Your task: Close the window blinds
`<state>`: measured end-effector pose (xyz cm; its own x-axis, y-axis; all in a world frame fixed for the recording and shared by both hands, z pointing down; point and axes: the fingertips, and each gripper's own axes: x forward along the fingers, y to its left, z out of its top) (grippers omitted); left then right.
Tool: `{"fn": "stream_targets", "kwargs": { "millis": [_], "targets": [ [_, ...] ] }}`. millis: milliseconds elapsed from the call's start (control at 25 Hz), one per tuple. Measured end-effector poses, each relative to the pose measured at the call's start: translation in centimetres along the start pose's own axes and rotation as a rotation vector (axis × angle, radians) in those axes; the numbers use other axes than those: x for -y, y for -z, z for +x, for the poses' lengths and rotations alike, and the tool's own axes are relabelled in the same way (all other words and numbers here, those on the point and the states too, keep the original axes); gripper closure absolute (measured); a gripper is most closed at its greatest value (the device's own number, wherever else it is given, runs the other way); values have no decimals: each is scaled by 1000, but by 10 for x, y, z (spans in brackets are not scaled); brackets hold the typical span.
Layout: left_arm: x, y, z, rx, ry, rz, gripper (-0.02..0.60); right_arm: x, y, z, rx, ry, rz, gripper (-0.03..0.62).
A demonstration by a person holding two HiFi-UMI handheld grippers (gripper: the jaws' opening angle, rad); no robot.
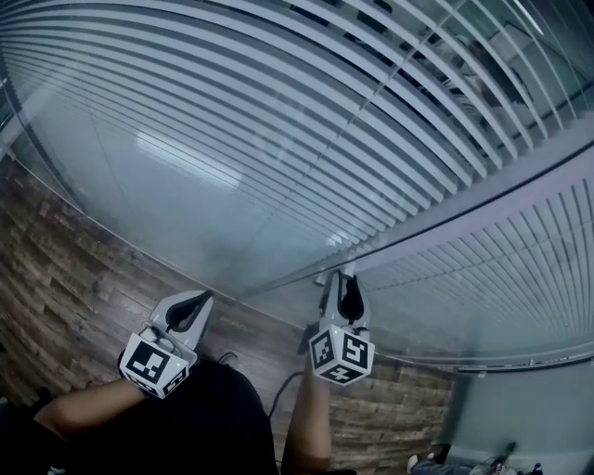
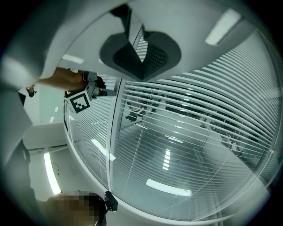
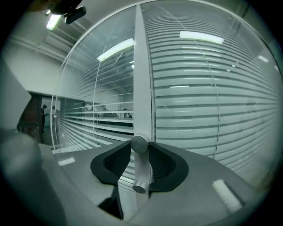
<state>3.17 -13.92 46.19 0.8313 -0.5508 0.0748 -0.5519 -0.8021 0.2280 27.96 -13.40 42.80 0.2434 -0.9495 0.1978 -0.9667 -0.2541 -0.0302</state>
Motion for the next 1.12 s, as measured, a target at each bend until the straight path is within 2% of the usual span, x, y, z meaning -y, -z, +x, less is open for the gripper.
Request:
{"fn": "stream_targets", "kwargs": {
  "millis": [160,400,640,760,840,920,960,1120],
  "targets": [
    [-2,1,-2,1,-7,0,580,-3,2,1,-29,-10,-159,460],
    [-1,4,-5,-8,5,-3,580,-11,7,0,-105,8,-463,464],
    [3,5,-8,-4,14,-6,580,-13,9,-3,-139,67,-695,467],
    [2,6,-9,1,15,-14,580,-14,10,-4,-147,90,-762,467],
    [3,6,-12,4,16,-12,580,-15,10,-6,-144,88,-757,467],
    [4,5,-14,6,16,-12,580,-18,9,-9,-129,68,-687,465],
    [4,4,-15,6,15,-13,580,-18,8,-9,-118,51,-617,462],
    [3,5,-13,4,9,-24,580,-14,1,-15,-27,0,-220,439]
  ]
}}
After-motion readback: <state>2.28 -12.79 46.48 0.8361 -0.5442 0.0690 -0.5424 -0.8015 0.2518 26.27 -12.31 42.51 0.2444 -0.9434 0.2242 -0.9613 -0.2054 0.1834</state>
